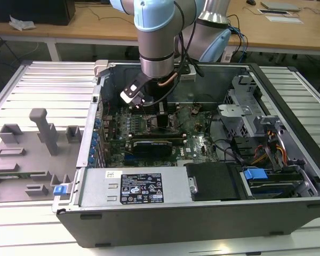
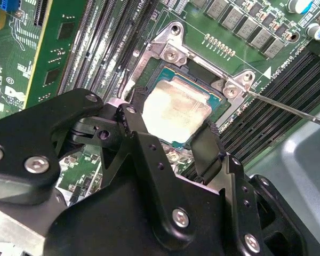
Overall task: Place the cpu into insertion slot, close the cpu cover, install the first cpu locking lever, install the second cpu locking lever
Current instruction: 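Place the cpu into insertion slot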
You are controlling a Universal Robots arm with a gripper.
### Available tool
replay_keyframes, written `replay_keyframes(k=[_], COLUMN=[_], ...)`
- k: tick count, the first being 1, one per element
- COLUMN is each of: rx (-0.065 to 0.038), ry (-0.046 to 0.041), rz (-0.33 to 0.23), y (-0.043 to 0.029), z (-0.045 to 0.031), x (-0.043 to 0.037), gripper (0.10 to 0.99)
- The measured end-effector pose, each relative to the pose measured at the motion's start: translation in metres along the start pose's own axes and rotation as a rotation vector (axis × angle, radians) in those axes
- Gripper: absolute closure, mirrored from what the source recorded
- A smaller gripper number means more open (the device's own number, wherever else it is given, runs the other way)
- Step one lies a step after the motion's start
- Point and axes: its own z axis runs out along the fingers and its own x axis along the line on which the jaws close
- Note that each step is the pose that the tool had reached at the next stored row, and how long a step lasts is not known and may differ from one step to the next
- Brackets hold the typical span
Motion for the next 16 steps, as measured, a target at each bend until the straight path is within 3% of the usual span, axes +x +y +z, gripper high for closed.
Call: replay_keyframes(k=[9, 10, 16], rx=[0.0, 0.0, 0.0], ry=[0.0, 0.0, 0.0], rz=[0.0, 0.0, 0.0], y=[0.0001, 0.0002, 0.0004], z=[-0.0011, -0.0012, -0.0012], x=[0.0, 0.0, 0.0], gripper=[0.486, 0.557, 0.557])
